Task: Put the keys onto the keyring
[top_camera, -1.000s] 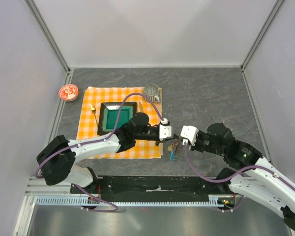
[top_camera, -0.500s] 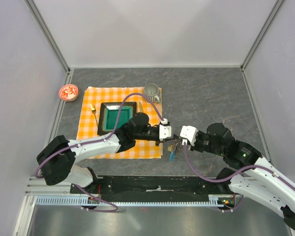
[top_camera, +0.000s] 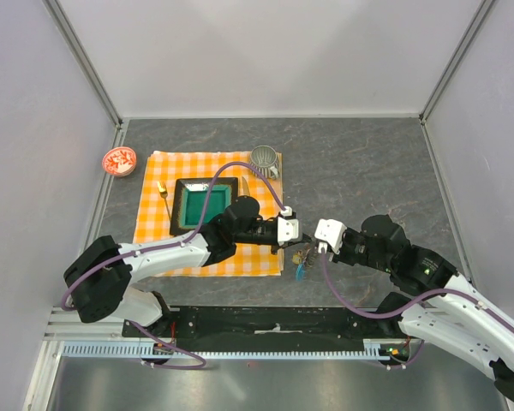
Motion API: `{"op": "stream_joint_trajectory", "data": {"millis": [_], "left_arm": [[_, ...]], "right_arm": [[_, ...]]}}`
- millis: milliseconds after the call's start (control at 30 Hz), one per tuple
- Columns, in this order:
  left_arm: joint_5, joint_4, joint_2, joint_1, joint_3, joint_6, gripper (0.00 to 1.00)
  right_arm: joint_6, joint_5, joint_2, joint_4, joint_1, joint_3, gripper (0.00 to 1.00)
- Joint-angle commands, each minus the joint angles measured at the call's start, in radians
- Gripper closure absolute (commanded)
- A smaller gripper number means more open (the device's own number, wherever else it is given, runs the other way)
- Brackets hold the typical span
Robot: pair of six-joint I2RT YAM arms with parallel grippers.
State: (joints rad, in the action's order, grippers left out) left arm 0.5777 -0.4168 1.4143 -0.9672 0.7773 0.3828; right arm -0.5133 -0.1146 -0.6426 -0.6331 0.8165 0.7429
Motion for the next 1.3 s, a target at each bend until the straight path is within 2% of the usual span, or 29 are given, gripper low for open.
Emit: {"op": "stream_joint_trajectory", "data": {"millis": [0, 1267], "left_arm": [[0.008, -0.066, -0.005, -0.002, 0.042, -0.019, 0.98], [0.011, -0.071, -0.005, -0.002, 0.042, -0.022, 0.98]], "right_arm": [[0.004, -0.011, 0.003, 0.019, 0.007, 0.001, 1.00], [0.007, 0.003, 0.015, 0.024, 0.009, -0.002, 1.00]]}}
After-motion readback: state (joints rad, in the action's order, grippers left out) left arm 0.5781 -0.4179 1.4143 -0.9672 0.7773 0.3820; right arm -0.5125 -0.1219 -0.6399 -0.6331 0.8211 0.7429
